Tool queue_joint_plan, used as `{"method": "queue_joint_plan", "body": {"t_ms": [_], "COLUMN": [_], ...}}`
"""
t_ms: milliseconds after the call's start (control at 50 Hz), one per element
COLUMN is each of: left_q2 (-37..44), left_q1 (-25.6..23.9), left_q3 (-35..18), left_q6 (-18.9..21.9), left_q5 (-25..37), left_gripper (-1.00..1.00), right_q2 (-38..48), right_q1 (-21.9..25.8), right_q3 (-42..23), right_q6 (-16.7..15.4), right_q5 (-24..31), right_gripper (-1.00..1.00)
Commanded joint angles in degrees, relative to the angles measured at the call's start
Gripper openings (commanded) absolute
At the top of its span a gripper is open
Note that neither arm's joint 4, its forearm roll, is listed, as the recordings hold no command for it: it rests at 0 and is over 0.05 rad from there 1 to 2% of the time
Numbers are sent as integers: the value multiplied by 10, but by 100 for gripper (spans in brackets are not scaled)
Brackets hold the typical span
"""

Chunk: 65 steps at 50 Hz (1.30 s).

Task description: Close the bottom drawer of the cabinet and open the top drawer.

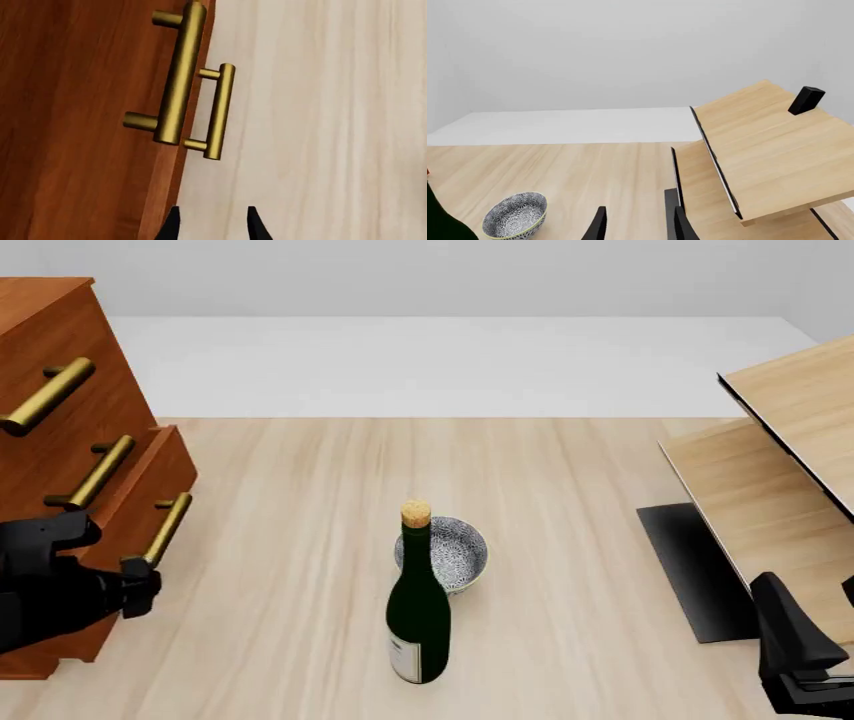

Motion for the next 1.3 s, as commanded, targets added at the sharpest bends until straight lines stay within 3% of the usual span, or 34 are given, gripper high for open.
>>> {"method": "queue_joint_plan", "body": {"t_ms": [20, 80, 180, 400, 480, 500, 840, 1180, 1280, 1300], "left_q2": [-4, -16, -12, -27, -26, -29, -41, -34, 1, -2], "left_q1": [26, 51, 47, 90, 80, 95, 98, 54, -18, -20], "left_q3": [0, 6, 4, 25, 18, 24, 25, 9, -15, -14], "left_q6": [33, 70, 67, 121, 112, 132, 140, 106, 31, 38], "left_q5": [1, -1, -2, -8, -6, -8, -5, 4, 5, 4], "left_gripper": [100, 100, 100, 100, 100, 100, 100, 100, 100, 100], "right_q2": [0, 0, 0, 0, 0, 0, 0, 0, 0, 0], "right_q1": [0, 0, 0, 1, 1, 1, 0, -1, 0, 0], "right_q3": [0, 0, 0, 0, 0, 0, 0, 0, 0, 0], "right_q6": [1, 1, 1, 2, 2, 2, 3, 3, 4, 4], "right_q5": [0, 0, 0, 0, 0, 0, -1, -1, -1, -1], "right_gripper": [100, 100, 100, 100, 100, 100, 100, 100, 100, 100]}}
